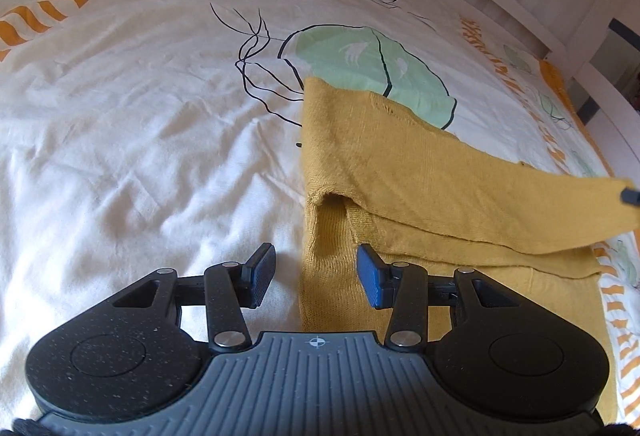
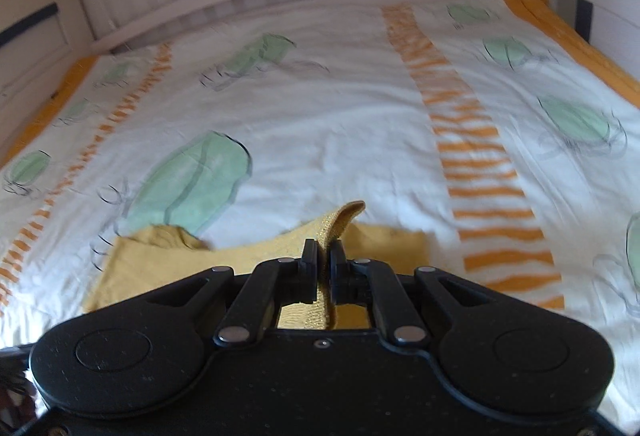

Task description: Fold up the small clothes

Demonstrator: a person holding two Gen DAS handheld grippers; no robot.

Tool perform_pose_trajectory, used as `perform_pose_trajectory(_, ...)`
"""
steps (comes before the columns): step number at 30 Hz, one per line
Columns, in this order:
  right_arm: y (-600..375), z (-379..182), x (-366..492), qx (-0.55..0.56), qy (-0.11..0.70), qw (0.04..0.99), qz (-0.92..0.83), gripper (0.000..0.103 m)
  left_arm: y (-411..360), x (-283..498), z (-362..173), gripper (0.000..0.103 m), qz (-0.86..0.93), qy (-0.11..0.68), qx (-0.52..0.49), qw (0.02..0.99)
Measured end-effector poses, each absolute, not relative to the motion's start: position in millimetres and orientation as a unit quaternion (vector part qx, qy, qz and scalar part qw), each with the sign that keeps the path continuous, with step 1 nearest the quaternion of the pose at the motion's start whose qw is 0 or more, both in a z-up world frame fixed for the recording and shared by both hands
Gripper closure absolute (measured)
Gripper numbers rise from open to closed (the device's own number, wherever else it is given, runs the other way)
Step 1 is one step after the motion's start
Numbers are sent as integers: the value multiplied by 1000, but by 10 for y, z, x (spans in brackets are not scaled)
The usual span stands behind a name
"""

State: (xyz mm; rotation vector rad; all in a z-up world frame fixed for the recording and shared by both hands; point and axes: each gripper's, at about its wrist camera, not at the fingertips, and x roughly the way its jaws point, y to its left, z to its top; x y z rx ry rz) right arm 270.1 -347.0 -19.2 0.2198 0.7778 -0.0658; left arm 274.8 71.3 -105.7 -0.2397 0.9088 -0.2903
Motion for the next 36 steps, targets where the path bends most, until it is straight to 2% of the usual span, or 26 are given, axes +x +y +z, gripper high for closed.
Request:
perform_pose_trajectory(10, -3618, -863, 2645, 91, 428, 896, -71, 90, 720, 2755, -1084, 58, -141, 437, -112, 881)
perform_pose_trajectory(14, -3623, -1012, 2644, 74, 434, 894, -83, 84, 715, 2755, -1092, 58, -141, 436, -111, 882)
perform_pose_trajectory(19, -3631, -1101, 2618, 57, 429, 897, -94, 83, 705, 2751, -1106, 50, -149, 434, -113, 881)
perform_pose_trajectory(23, -3627, -1107, 2593, 41, 424, 899, -103, 69, 662, 2751, -1127, 43, -154, 434, -108, 881)
perform_pose_trajectory(25, -3636, -1121, 2575, 42, 421, 900, -106, 66, 640, 2743, -1140, 41, -154, 433, -101, 882)
perform_pose_trajectory(27, -3641, -1141, 2558, 43, 416, 901, -111, 55, 609, 2730, -1155, 37, -154, 430, -94, 885)
perform_pose_trajectory(28, -3648, -1157, 2552, 40, 415, 901, -119, 45, 587, 2721, -1163, 34, -156, 428, -89, 886)
perform_pose_trajectory(29, -3662, -1178, 2539, 40, 413, 901, -126, 42, 562, 2710, -1170, 33, -157, 426, -82, 887)
perform_pose_trajectory(36, -3840, -1293, 2373, 103, 372, 914, -128, 36, 363, 2600, -1233, 16, -161, 404, -17, 900)
